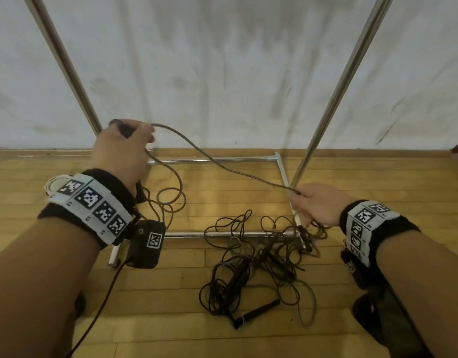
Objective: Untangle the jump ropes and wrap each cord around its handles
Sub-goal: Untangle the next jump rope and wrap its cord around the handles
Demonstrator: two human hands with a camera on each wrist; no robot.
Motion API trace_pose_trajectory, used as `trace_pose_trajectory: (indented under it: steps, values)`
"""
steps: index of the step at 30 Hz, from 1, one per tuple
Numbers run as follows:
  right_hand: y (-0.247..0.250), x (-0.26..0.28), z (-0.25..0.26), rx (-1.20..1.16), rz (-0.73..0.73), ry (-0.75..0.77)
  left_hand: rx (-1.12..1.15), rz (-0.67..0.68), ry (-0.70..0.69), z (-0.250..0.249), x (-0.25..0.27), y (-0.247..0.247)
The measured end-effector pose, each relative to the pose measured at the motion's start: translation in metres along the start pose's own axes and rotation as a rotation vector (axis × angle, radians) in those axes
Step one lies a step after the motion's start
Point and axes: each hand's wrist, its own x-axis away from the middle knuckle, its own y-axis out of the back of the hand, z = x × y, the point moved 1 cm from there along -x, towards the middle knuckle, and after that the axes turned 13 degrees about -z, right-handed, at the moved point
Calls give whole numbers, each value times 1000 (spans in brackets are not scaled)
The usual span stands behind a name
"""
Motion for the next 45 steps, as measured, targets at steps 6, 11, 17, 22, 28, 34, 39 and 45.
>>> trace_pose_trajectory:
  steps: [6,11,17,22,28,34,39,45]
  values:
    - [43,3,61,-391,-263,108,-206,308,-130,-1,40,-24]
    - [48,32,97,-504,-159,256,-168,656,-242,-16,85,-37]
    - [53,37,99,-503,-210,318,-64,694,-260,-24,86,-44]
    - [44,24,80,-290,-233,348,29,481,-240,-26,66,-37]
    - [13,-3,25,-100,-121,176,223,174,-95,-23,35,-14]
    - [-13,-1,-5,110,43,73,117,-35,-18,-5,11,0]
    - [16,0,34,-4,-150,116,-379,99,-79,7,15,-5]
    - [32,22,77,-189,-188,253,-219,500,-134,-6,66,-30]
